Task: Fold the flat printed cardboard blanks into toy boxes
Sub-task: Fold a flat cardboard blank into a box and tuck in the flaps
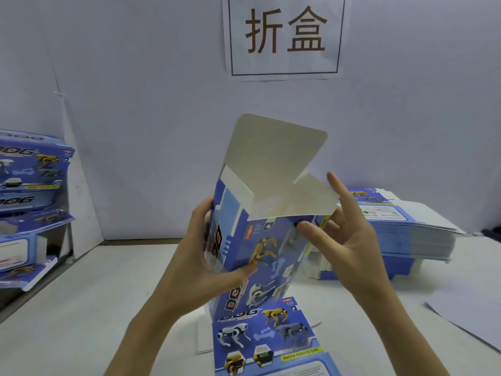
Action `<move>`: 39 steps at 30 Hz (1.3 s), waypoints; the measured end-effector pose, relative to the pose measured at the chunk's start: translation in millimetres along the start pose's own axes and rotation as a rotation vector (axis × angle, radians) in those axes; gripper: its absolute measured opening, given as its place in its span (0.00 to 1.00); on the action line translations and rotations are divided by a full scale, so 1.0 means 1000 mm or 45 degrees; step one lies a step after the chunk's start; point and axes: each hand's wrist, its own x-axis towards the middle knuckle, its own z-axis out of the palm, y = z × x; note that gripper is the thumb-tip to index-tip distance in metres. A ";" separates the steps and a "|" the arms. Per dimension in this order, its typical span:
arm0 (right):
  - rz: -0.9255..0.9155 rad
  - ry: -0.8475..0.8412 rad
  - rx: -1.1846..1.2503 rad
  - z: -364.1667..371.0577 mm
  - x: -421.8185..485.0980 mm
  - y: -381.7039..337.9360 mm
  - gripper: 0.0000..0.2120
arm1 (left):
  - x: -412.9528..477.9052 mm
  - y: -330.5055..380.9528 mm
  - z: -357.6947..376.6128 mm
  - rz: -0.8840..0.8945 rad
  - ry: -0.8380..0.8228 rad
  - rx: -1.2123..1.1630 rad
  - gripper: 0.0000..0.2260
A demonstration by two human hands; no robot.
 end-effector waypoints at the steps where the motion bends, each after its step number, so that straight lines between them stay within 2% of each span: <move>1: -0.010 0.006 -0.028 0.000 0.000 0.000 0.33 | 0.000 0.000 -0.001 0.018 -0.004 0.012 0.38; 6: -0.068 0.066 -0.152 -0.006 0.000 0.005 0.25 | 0.000 0.002 0.002 0.070 0.003 0.037 0.36; 10: 0.016 0.237 -0.082 -0.014 0.003 0.005 0.13 | -0.001 0.000 0.005 0.113 -0.027 0.072 0.35; 15: -0.028 0.388 -0.172 -0.019 0.008 -0.002 0.07 | 0.000 -0.001 0.009 0.323 -0.107 0.314 0.41; 18: -0.070 0.390 -0.215 -0.023 0.008 -0.005 0.05 | 0.000 -0.005 0.011 0.403 -0.127 0.388 0.44; 20: 0.021 0.397 -0.203 -0.026 0.008 -0.008 0.10 | 0.000 -0.008 0.010 0.416 -0.130 0.423 0.44; 25: 0.429 0.282 -0.098 -0.028 0.011 -0.008 0.16 | 0.000 -0.008 0.009 0.424 -0.119 0.588 0.41; 28: 0.492 0.281 -0.001 -0.027 0.013 -0.007 0.11 | 0.001 -0.004 0.010 0.409 -0.124 0.644 0.40; 32: 0.470 0.109 0.228 -0.034 0.011 -0.014 0.13 | -0.001 -0.002 -0.006 0.103 -0.285 0.401 0.39; 35: 0.505 0.134 0.242 -0.033 0.011 -0.019 0.13 | -0.005 -0.006 -0.016 -0.099 -0.425 0.253 0.38; 37: 0.762 0.162 0.244 -0.033 0.011 -0.015 0.09 | -0.006 -0.004 -0.015 -0.075 -0.434 0.219 0.38; 39: 1.150 0.179 0.241 -0.027 0.010 -0.013 0.11 | -0.005 0.001 -0.009 0.010 -0.423 0.255 0.36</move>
